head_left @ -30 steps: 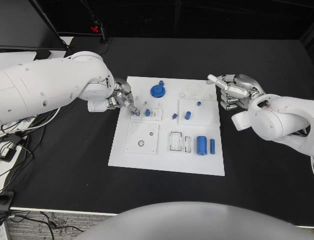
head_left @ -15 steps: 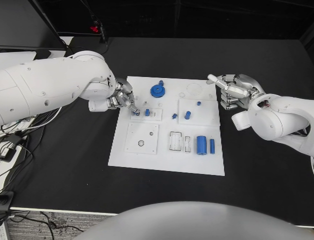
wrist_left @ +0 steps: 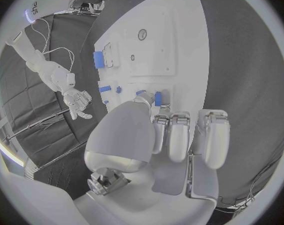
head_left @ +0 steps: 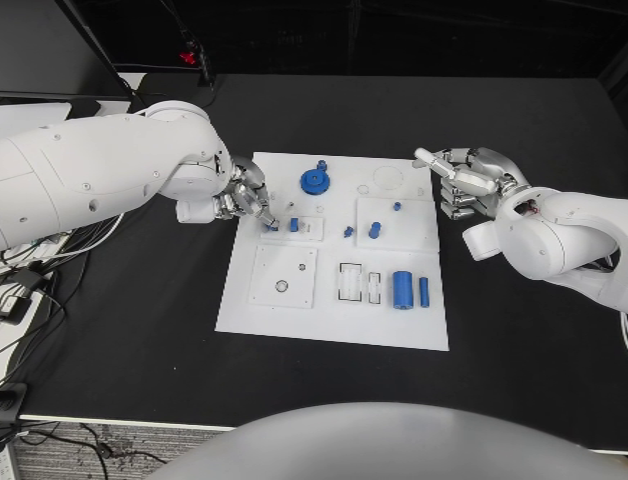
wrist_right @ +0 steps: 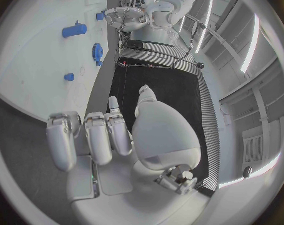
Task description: Assemble the parts on the task board
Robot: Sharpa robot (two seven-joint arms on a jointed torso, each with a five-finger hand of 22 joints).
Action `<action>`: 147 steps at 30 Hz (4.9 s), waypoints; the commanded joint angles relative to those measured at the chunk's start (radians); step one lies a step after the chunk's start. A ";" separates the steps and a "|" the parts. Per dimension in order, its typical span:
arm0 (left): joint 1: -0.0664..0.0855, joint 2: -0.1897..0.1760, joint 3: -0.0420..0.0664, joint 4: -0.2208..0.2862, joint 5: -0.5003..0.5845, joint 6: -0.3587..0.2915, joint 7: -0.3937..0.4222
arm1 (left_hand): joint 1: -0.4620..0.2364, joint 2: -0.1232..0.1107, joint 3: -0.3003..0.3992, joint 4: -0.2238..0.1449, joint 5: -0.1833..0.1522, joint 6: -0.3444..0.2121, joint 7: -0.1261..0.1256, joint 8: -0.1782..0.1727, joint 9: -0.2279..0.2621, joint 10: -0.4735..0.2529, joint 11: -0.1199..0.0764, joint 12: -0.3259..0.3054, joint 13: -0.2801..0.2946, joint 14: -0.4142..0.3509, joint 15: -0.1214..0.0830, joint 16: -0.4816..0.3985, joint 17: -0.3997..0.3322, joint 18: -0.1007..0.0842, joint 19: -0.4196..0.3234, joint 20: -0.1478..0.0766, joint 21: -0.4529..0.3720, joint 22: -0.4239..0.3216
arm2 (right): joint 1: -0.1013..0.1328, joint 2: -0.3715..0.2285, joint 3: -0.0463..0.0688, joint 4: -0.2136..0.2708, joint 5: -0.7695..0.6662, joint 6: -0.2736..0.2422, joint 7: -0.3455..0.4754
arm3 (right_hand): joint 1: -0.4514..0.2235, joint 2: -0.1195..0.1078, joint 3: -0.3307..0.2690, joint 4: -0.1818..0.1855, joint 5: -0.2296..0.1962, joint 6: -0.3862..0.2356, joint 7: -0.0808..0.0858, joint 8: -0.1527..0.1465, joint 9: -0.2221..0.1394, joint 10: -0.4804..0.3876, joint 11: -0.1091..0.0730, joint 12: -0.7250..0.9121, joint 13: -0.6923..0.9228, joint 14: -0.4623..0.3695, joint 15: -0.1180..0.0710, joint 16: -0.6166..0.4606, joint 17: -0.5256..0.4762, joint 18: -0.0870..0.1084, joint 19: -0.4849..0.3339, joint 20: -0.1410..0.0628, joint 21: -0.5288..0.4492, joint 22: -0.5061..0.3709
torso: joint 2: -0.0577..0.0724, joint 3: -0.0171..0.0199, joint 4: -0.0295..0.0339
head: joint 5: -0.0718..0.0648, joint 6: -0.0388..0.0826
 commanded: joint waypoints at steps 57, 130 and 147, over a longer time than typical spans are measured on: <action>-0.008 -0.025 -0.004 0.007 0.000 -0.073 0.007 | -0.359 -0.002 -0.212 -0.017 -0.327 -0.008 0.001 0.014 -0.003 0.110 0.009 -0.005 0.260 0.105 0.013 0.001 0.263 -0.014 0.104 0.012 0.003 0.263 | 0.001 0.002 0.000 0.000 -0.003 0.009 -0.002 | 0.014 0.010 -0.007 -0.003 0.008 -0.001 0.047 0.013 -0.004 0.106 0.004 0.003 0.263 0.106 0.005 0.002 0.264 -0.007 0.109 0.005 0.003 0.263 | 0.000 -0.0002 0.0023 | 0.001 -0.001; -0.007 0.028 -0.004 -0.091 0.000 0.059 0.064 | -0.240 0.088 -0.274 -0.017 -0.250 -0.005 -0.031 0.096 0.100 0.110 -0.021 -0.005 0.260 0.105 -0.012 0.001 0.263 -0.014 0.104 -0.010 0.003 0.263 | -0.005 0.002 0.000 0.001 -0.004 0.008 0.004 | 0.017 0.012 -0.007 -0.002 0.010 -0.001 0.047 0.015 -0.006 0.106 0.004 0.003 0.263 0.106 0.005 0.002 0.264 -0.007 0.109 0.005 0.003 0.263 | 0.000 0.0002 -0.0005 | -0.003 0.004; -0.008 0.050 -0.004 -0.119 0.000 0.093 0.051 | -0.148 0.088 -0.237 -0.018 -0.190 -0.002 -0.036 0.079 0.101 0.110 -0.025 -0.005 0.260 0.105 -0.016 0.001 0.263 -0.014 0.104 -0.014 0.003 0.263 | -0.005 0.002 0.000 0.001 -0.004 0.007 0.002 | 0.017 0.012 -0.007 -0.002 0.010 -0.001 0.047 0.015 -0.006 0.106 0.004 0.003 0.263 0.106 0.005 0.002 0.264 -0.007 0.109 0.005 0.003 0.263 | 0.000 0.0001 0.0000 | -0.004 0.004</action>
